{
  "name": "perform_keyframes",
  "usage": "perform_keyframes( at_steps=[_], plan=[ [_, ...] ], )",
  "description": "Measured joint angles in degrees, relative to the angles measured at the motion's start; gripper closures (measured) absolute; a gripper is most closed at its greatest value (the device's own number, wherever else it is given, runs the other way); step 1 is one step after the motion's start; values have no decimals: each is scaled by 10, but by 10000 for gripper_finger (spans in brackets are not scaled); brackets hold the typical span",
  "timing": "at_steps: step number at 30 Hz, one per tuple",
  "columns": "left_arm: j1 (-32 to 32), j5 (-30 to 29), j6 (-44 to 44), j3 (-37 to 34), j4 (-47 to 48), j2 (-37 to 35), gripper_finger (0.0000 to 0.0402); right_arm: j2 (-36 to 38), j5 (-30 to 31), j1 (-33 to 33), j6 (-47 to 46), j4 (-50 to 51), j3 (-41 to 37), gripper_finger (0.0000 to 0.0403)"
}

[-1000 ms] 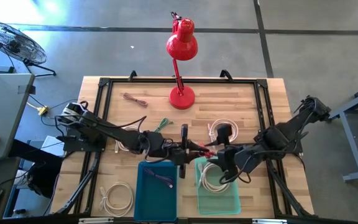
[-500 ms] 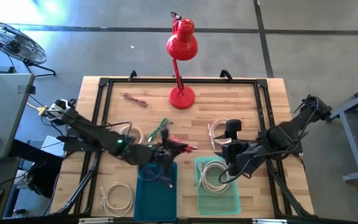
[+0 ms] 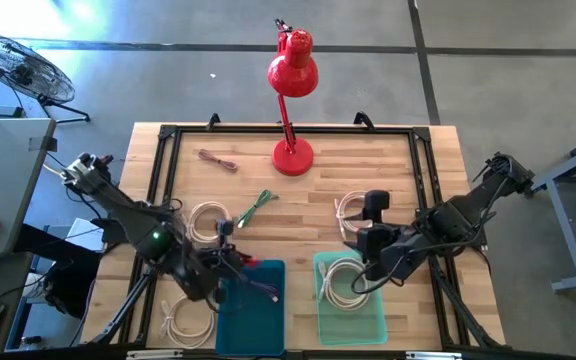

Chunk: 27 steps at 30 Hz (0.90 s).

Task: Pick & Place USB Port
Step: Put the orange charger cable into the blue bin

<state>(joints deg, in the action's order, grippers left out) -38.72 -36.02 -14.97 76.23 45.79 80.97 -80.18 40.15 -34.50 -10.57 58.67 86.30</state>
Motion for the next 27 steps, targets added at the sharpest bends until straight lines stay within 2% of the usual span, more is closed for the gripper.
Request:
perform_keyframes(
  at_steps=[3,9,13,18,27],
  plan=[
    [0,44,-37,0,0,26,378,0,6,0,-15,0,0,155],
    [0,133,-70,0,-67,85,378,0,13,0,-34,0,0,155],
    [0,163,-133,0,-87,111,378,0,13,0,-42,0,0,155],
    [0,178,-183,0,-63,137,378,0,13,0,-47,0,0,155],
    [1,190,-188,0,-77,155,378,0,-8,0,-62,3,0,155]
  ],
)
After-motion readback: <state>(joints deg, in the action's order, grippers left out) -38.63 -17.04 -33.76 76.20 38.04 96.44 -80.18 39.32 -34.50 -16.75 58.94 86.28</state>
